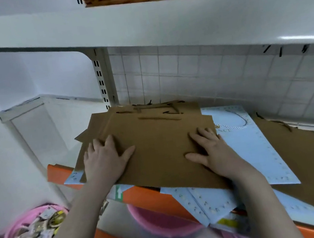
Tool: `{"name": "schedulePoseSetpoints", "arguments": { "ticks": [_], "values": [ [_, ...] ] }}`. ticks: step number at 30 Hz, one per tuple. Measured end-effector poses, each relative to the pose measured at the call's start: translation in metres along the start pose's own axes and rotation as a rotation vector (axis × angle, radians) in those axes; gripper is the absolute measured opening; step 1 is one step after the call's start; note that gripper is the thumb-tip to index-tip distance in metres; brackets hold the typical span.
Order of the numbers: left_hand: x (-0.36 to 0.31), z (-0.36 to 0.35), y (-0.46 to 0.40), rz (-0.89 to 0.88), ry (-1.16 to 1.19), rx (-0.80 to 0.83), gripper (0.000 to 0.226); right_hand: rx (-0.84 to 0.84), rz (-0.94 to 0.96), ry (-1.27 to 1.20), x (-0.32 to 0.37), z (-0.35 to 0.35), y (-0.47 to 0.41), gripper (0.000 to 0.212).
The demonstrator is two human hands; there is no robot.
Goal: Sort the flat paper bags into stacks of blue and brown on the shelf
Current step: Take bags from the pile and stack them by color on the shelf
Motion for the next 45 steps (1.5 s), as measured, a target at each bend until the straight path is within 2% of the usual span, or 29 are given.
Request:
{"name": "schedulePoseSetpoints", "arguments": {
  "ticks": [7,11,16,20,26,29,32,38,45],
  "values": [
    [0.003,0.004,-0.007,0.018,0.004,-0.077,0.092,-0.078,-0.026,-0.11,0.001,-0.005,0.001,0.069],
    [0.003,0.012,-0.013,0.035,0.136,-0.221,0.092,-0.167,-0.141,-0.135,0.002,-0.007,0.007,0.076],
    [0.008,0.02,-0.019,-0.004,0.364,-0.301,0.07,-0.295,-0.295,-0.032,0.002,-0.008,0.016,0.088],
    [0.009,0.022,-0.018,0.015,0.512,-0.314,0.058,-0.351,-0.358,0.013,0.004,-0.004,0.019,0.087],
    [0.006,0.032,-0.013,0.103,0.88,-0.277,0.037,-0.402,-0.418,-0.233,-0.003,0.013,0.024,0.074],
    [-0.002,0.035,-0.008,0.141,0.965,-0.258,0.031,-0.393,-0.433,-0.317,-0.008,0.019,0.024,0.072],
    [-0.011,0.033,-0.002,0.153,0.899,-0.275,0.029,-0.403,-0.452,-0.31,-0.015,0.024,0.025,0.071],
    [-0.032,0.032,0.013,0.168,0.643,-0.302,0.05,-0.437,-0.434,-0.161,-0.036,0.035,0.031,0.067],
    [-0.047,0.025,0.038,0.117,0.444,-0.326,0.052,-0.393,-0.381,-0.081,-0.043,0.038,0.054,0.066]
  ]
}}
Point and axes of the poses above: each hand's wrist, its own y-axis away from the middle knuckle, its own z-axis out of the back of the hand, x = y × z, the point moved 2 cm from there along -y, towards the middle knuckle, and after that the axes turned 7 degrees about y, right-handed, at the moved point
